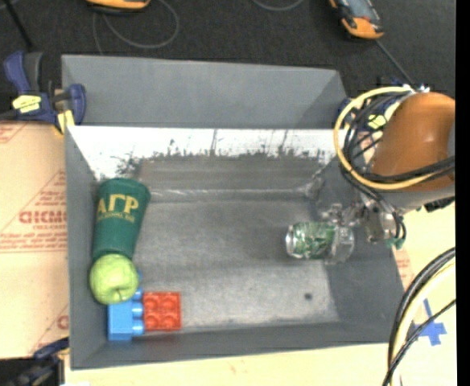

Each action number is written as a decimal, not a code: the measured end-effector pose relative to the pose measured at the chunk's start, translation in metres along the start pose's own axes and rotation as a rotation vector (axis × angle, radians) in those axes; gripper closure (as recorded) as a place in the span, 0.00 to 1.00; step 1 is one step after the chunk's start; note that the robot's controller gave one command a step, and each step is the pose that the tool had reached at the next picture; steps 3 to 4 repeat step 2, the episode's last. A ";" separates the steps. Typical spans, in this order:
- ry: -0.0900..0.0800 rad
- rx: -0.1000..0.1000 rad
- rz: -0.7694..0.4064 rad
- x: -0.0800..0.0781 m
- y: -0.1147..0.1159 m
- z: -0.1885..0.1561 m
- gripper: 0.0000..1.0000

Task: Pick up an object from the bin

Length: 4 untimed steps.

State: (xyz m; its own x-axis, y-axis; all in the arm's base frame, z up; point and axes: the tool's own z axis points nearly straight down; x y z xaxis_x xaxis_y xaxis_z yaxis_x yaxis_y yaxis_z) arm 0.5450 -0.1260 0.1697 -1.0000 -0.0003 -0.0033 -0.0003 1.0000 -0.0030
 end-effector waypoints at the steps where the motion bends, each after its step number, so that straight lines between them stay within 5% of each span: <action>1: 0.000 0.000 0.000 0.000 0.000 0.000 1.00; 2: -0.001 -0.002 0.033 -0.010 -0.023 -0.114 1.00; 4: -0.001 -0.002 0.033 -0.010 -0.023 -0.114 1.00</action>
Offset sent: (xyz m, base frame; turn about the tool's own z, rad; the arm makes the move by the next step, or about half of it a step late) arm 0.0088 -0.0216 0.1136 0.0314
